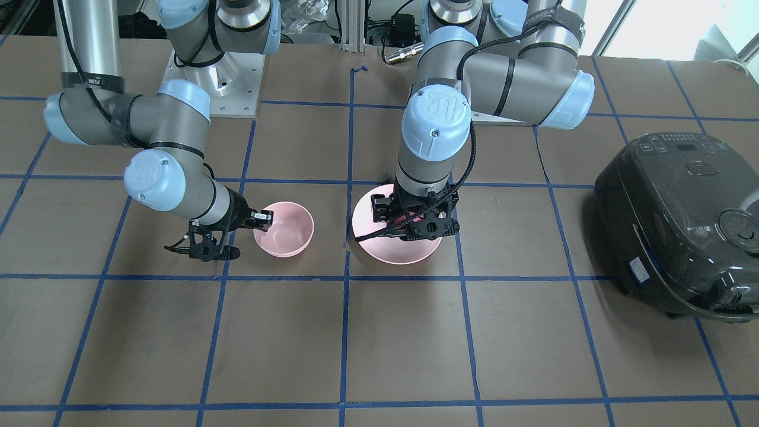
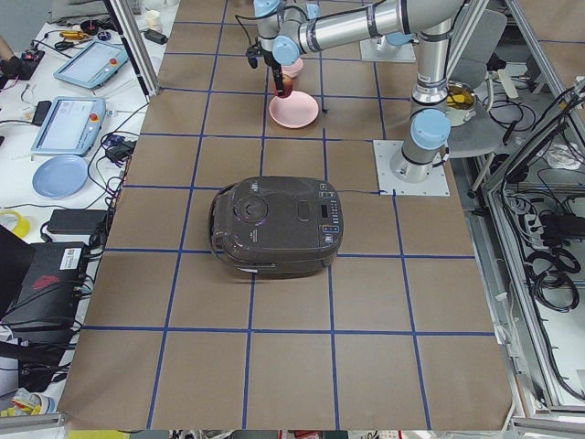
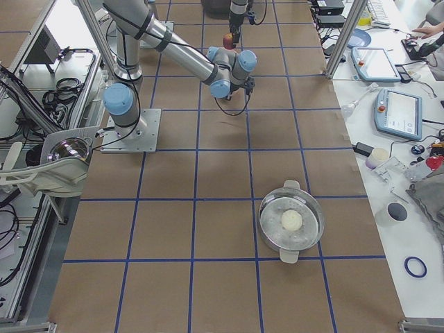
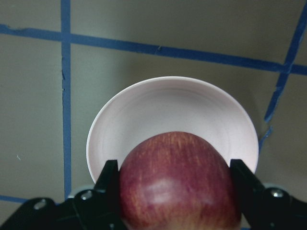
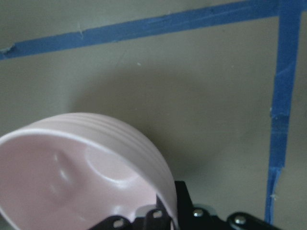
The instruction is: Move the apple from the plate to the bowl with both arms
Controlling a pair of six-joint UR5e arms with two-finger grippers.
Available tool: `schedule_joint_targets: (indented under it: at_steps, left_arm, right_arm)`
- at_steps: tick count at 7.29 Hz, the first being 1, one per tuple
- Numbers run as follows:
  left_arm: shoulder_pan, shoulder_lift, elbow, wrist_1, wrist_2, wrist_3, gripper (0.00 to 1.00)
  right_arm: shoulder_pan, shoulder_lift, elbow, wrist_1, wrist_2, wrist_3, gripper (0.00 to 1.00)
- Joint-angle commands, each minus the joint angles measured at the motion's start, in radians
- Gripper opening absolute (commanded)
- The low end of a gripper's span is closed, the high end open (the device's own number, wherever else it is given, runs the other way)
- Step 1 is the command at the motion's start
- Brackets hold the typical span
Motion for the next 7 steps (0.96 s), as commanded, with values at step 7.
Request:
schedule_joint_targets:
  at_steps: [7]
  left_arm:
    - [-0.212,-0.096,0.066,0.137,-0.063,-0.481,0.16]
  right_arm:
    - [-0.190,-0.132,-0.371,0.502,-0.136,-0.054,1.00]
